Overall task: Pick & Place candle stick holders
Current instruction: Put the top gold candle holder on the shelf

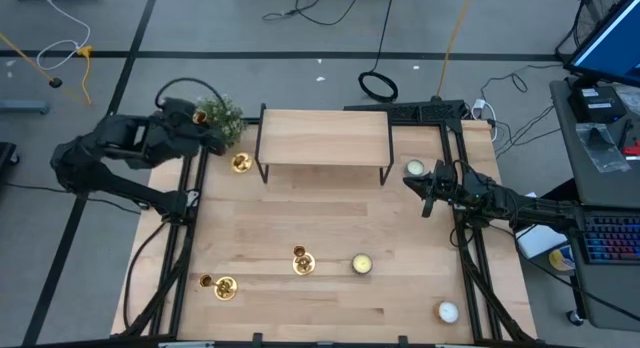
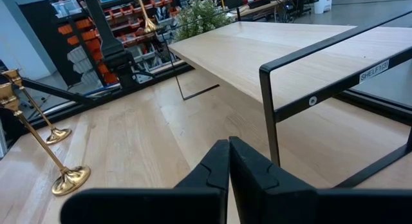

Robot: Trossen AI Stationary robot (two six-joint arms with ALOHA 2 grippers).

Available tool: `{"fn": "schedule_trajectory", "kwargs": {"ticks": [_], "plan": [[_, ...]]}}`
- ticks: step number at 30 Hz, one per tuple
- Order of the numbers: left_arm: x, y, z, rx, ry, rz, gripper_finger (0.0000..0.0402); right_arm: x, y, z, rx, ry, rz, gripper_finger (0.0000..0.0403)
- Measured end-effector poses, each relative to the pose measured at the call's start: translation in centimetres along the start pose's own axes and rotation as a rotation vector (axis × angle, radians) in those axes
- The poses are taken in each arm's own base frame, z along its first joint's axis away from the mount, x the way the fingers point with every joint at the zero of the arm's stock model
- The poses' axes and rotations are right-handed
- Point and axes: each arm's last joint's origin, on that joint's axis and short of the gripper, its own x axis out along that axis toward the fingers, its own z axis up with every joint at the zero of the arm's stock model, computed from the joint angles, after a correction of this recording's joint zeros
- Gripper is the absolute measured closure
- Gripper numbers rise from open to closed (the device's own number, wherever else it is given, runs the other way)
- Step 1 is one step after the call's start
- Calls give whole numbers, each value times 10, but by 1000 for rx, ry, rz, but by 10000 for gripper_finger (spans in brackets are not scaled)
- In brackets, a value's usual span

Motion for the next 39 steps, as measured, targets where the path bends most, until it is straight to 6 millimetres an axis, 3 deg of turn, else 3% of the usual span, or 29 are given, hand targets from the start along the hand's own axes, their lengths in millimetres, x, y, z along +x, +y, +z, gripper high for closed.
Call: {"fn": "schedule_trajectory", "kwargs": {"ticks": [8, 16, 29, 39], "plan": [[-1, -17, 17, -1, -128, -51, 309, 0, 0, 0, 0, 0, 0, 399], [14, -45, 35, 42, -246, -73, 309, 0, 0, 0, 1, 0, 0, 399], [65, -71, 58, 72, -300, -58, 309, 0, 0, 0, 0, 0, 0, 399], [103, -69, 71, 67, -285, -30, 309, 0, 0, 0, 1, 0, 0, 399]]}}
